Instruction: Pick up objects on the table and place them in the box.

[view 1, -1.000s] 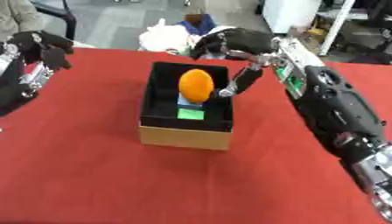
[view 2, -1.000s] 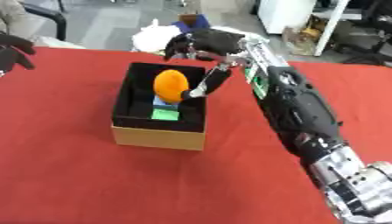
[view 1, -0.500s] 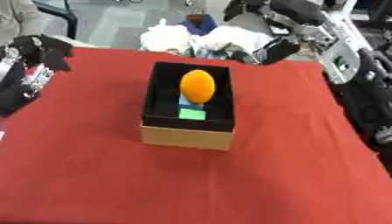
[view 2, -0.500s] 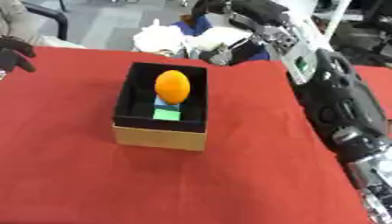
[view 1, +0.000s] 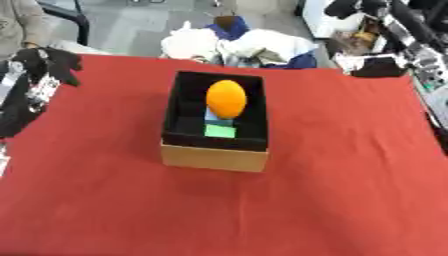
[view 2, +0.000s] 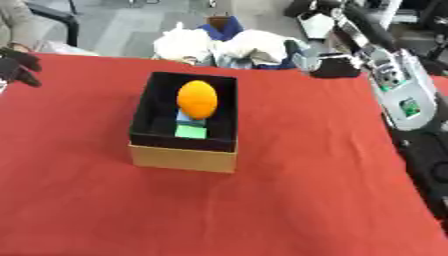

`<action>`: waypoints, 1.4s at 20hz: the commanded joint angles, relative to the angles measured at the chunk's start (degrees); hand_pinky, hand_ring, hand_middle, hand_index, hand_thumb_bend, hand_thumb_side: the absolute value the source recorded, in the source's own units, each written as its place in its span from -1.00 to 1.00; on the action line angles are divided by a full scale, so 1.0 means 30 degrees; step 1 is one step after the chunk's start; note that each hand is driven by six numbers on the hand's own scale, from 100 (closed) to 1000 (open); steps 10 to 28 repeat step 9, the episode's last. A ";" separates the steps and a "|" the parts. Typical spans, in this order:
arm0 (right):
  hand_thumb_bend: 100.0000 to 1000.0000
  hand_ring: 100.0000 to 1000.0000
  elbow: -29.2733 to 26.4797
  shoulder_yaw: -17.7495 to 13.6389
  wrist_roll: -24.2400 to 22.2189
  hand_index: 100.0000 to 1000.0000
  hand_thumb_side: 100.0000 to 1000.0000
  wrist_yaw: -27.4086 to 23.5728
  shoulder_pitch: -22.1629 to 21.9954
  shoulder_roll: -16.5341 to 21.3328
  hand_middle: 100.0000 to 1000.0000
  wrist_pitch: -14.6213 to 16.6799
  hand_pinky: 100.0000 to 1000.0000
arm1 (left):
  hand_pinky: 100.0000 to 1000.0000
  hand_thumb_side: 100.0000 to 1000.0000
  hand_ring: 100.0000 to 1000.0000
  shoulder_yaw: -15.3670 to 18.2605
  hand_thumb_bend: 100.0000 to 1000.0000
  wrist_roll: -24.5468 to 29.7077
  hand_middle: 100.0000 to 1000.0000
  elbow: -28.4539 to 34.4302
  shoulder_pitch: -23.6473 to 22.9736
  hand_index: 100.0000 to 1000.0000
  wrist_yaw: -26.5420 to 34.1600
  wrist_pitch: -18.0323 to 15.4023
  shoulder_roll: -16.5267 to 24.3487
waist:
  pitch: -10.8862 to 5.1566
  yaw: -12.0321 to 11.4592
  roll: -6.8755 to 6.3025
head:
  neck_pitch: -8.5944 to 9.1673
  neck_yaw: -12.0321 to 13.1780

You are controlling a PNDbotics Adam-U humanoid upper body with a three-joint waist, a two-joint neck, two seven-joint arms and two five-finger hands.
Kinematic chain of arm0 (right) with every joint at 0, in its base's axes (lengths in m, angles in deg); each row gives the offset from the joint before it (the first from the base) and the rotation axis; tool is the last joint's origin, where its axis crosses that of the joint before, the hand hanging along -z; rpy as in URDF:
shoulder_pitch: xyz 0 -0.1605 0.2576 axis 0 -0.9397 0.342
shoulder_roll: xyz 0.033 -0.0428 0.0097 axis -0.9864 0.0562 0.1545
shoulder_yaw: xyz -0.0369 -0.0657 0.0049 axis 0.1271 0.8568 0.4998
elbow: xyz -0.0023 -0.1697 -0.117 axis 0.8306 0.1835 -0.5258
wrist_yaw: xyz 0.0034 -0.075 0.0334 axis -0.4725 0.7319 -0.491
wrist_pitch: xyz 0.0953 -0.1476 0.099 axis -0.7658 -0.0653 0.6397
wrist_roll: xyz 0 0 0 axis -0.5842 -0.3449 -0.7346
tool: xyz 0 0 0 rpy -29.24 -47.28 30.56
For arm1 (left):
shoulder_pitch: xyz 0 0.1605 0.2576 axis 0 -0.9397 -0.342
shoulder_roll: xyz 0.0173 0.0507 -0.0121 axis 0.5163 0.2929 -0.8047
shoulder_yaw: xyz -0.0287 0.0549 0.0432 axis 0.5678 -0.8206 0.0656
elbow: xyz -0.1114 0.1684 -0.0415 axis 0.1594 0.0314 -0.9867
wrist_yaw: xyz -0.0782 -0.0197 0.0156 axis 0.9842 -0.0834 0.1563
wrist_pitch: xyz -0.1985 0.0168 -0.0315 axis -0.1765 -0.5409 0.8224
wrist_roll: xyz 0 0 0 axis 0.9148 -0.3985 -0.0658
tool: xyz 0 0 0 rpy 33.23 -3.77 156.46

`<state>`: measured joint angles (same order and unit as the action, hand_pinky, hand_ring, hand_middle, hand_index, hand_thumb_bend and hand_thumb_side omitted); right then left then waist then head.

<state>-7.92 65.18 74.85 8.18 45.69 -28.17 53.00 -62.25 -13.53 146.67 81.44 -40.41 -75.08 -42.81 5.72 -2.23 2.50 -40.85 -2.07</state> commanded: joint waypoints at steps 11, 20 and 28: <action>-1.00 0.39 -0.2356 -0.2367 0.0854 0.52 -0.43 -0.2168 -0.3519 -0.0009 0.31 -0.1894 0.31 | 0.14 0.82 -0.06 0.0475 -0.72 -0.1079 0.06 0.0124 -0.0496 0.36 0.0763 0.0247 -0.0177 | -0.0011 0.0675 -0.0244 | -0.0040 0.0243; -1.00 0.39 -0.2356 -0.2367 0.0854 0.52 -0.43 -0.2168 -0.3519 -0.0009 0.31 -0.1894 0.31 | 0.14 0.82 -0.06 0.0475 -0.72 -0.1079 0.06 0.0124 -0.0496 0.36 0.0763 0.0247 -0.0177 | -0.0011 0.0675 -0.0244 | -0.0040 0.0243; -1.00 0.39 -0.2356 -0.2367 0.0854 0.52 -0.43 -0.2168 -0.3519 -0.0009 0.31 -0.1894 0.31 | 0.14 0.82 -0.06 0.0475 -0.72 -0.1079 0.06 0.0124 -0.0496 0.36 0.0763 0.0247 -0.0177 | -0.0011 0.0675 -0.0244 | -0.0040 0.0243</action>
